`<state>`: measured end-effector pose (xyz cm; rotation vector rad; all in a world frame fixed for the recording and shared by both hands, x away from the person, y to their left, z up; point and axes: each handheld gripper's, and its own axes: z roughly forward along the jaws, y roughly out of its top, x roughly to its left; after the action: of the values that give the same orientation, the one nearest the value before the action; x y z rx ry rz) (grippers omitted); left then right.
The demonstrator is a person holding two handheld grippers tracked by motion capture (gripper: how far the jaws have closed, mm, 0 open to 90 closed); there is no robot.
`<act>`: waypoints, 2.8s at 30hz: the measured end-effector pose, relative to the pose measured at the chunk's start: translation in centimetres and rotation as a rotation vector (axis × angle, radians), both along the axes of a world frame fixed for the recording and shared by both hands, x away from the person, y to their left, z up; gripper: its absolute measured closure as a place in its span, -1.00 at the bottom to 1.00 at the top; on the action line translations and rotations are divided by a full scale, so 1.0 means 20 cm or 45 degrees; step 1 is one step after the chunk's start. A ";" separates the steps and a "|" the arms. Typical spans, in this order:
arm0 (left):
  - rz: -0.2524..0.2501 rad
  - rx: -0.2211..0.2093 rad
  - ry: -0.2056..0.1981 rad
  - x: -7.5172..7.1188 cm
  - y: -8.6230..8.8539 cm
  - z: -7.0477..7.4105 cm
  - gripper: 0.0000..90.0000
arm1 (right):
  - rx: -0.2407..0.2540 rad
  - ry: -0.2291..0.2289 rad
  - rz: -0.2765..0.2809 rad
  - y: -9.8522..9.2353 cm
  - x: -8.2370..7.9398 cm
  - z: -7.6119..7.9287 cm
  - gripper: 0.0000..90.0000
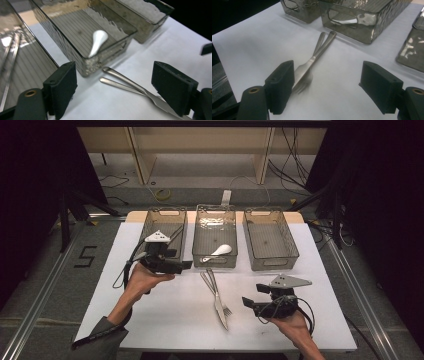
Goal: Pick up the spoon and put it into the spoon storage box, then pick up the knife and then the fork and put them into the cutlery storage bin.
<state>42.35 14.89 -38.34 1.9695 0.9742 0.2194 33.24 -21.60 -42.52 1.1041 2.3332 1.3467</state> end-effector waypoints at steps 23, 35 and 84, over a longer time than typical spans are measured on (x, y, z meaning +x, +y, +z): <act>0.046 -0.091 -0.074 -0.22 0.12 -0.17 -0.64 | -0.076 0.168 0.002 0.25 0.25 -0.05 -0.34; 0.064 -0.150 -0.097 -0.28 0.14 -0.18 -0.65 | -0.100 0.234 0.027 0.34 0.33 -0.09 -0.32; 0.028 -0.137 -0.148 -0.39 0.13 -0.17 -0.66 | -0.345 0.406 0.156 0.54 0.47 -0.23 0.20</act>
<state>34.48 17.52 -41.65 1.8282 0.9138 0.2846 42.57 -10.81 -47.05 1.1762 2.7493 0.9034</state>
